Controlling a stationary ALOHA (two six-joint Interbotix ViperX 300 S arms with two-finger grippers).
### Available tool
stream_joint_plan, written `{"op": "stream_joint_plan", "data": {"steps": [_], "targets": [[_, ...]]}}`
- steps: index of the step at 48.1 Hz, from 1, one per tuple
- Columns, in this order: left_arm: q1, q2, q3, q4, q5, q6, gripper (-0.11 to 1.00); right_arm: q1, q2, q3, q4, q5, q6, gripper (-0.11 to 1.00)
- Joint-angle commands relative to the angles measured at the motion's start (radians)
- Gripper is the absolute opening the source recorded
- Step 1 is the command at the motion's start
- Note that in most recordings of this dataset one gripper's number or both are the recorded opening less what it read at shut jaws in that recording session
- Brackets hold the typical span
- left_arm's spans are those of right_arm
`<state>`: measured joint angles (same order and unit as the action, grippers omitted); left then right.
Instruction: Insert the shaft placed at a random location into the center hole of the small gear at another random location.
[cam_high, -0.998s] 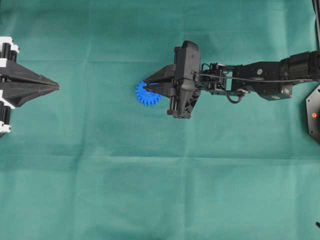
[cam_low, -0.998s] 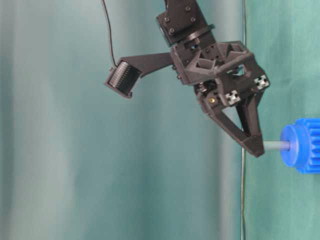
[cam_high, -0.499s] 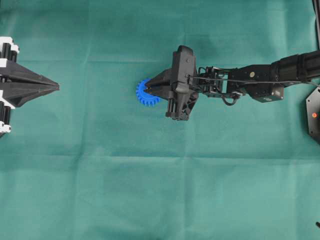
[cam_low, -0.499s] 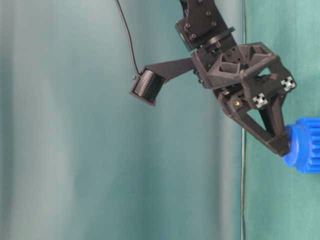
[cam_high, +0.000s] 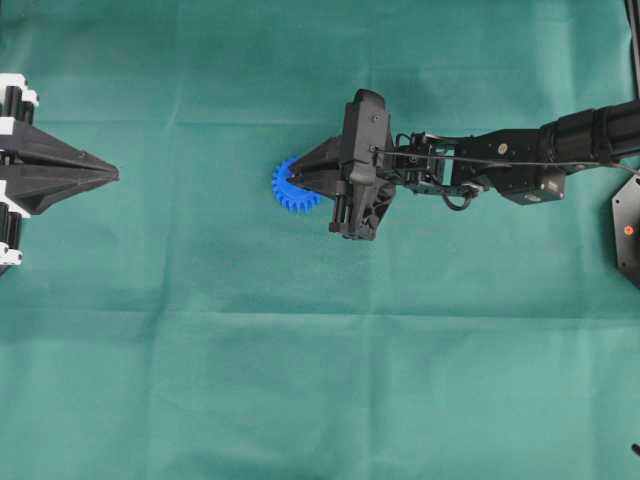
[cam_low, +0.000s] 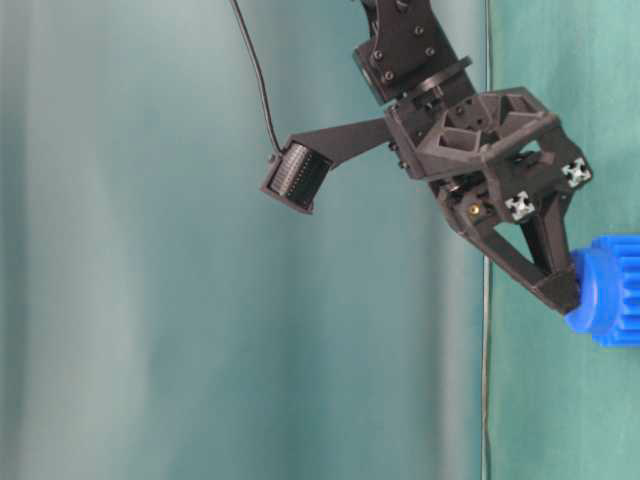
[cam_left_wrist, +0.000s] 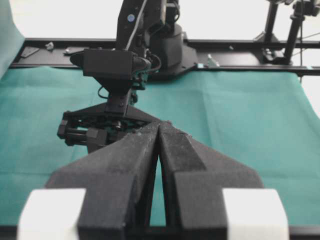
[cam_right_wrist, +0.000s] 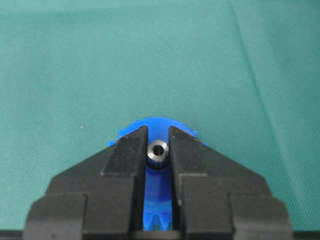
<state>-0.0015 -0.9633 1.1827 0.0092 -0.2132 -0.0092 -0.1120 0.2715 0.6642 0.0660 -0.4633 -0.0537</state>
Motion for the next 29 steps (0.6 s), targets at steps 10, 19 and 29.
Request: {"op": "stream_joint_plan", "data": {"steps": [10,19,29], "targets": [[0.000,0.009,-0.020,0.003,-0.003,0.000,0.00,-0.002,-0.018,-0.021,0.005,-0.009,-0.005,0.79],[0.000,0.009,-0.020,0.003,-0.002,-0.002,0.00,-0.002,-0.048,-0.017,0.005,-0.008,-0.005,0.73],[0.000,0.008,-0.021,0.003,-0.003,-0.002,0.00,-0.002,-0.114,-0.009,0.005,0.020,-0.005,0.73]]}}
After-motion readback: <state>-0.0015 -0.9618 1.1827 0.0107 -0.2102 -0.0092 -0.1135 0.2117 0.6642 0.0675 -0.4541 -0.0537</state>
